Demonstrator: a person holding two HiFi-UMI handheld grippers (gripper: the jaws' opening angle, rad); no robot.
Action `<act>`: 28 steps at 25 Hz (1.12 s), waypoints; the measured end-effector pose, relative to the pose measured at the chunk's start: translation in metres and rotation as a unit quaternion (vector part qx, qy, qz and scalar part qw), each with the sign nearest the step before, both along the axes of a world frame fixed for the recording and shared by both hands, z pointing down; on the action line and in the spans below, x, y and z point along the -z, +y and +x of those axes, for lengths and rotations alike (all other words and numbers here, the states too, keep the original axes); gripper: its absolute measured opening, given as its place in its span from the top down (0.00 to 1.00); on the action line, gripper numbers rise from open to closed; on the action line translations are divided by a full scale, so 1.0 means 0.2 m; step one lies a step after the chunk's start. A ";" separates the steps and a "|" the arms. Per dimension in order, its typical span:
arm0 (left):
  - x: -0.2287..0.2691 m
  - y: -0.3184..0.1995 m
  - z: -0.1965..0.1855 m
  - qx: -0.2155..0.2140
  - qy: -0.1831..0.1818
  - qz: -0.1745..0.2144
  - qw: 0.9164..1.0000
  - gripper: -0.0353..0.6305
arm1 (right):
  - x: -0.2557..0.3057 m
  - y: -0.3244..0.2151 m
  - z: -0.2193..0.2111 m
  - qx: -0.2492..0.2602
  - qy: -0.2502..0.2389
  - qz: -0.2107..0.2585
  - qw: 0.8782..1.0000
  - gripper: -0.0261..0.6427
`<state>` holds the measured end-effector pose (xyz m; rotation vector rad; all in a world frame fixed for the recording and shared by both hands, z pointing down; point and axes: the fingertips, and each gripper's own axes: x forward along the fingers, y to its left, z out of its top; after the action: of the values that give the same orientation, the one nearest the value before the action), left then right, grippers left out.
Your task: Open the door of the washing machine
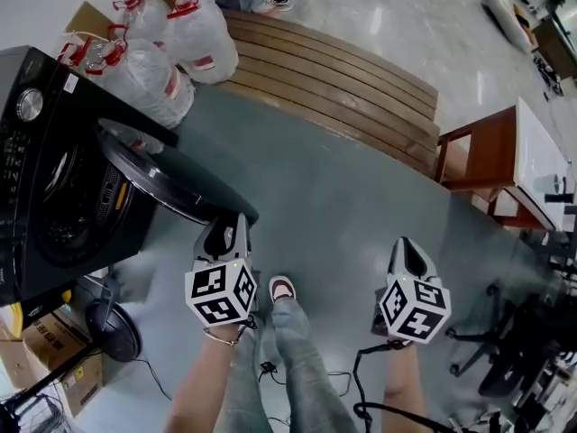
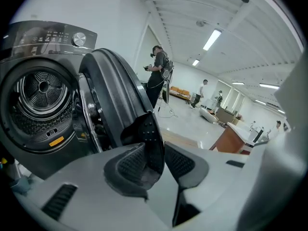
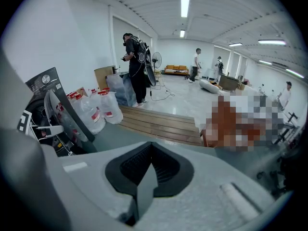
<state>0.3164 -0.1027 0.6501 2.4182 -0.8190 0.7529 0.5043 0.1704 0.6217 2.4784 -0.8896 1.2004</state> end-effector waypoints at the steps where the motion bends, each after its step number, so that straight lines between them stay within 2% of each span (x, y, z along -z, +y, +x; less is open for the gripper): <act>1: 0.00 0.00 0.02 -0.001 0.000 0.002 1.000 0.76 | 0.00 0.01 0.01 -0.002 0.000 0.000 1.000 0.95; 11: 0.00 -0.04 0.21 -0.014 -0.014 0.020 1.000 0.76 | -0.01 0.07 0.08 -0.018 -0.001 -0.002 1.000 0.95; 21: 0.01 -0.09 0.37 0.013 -0.013 0.024 1.000 0.76 | -0.04 0.15 0.11 -0.035 -0.006 -0.007 0.999 0.95; 28: 0.01 -0.09 0.38 0.014 -0.014 0.025 0.999 0.77 | -0.06 0.17 0.11 -0.040 -0.012 -0.008 0.999 0.95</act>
<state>0.3934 -0.1215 0.6488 2.4392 -0.8908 0.7671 0.5257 0.2038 0.6330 2.5143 -0.7899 1.2610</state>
